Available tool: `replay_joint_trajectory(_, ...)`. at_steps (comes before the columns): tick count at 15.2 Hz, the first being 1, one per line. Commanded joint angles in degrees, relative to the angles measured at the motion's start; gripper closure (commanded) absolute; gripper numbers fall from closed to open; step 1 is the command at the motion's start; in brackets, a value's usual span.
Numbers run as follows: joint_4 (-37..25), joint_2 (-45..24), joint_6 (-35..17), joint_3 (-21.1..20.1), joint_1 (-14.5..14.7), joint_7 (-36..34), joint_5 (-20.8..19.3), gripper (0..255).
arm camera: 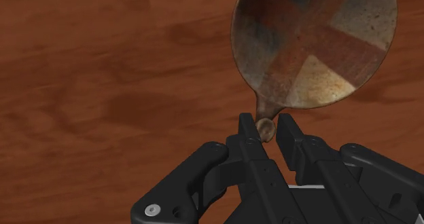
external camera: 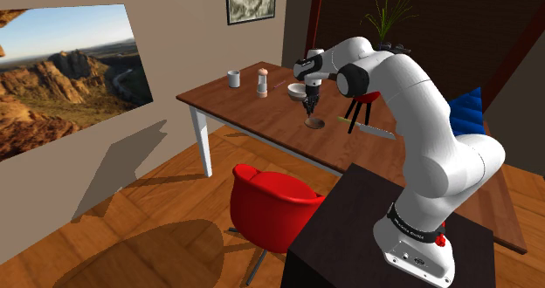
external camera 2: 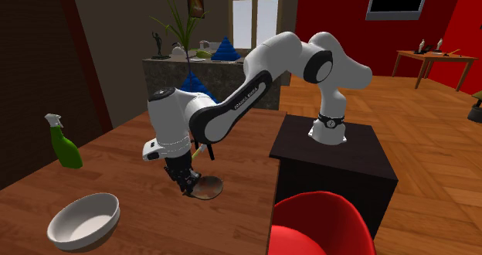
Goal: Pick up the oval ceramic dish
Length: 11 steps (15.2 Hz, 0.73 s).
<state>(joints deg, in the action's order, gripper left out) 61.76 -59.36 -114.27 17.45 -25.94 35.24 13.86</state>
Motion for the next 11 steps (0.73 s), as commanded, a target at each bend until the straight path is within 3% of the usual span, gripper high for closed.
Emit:
replay_joint_trajectory(1,-0.1,0.0,0.0,0.0,0.0,0.0,0.0,255)
replay_joint_trajectory(11,0.4,1.9,1.5,0.3,0.2,0.0,-0.3,255)
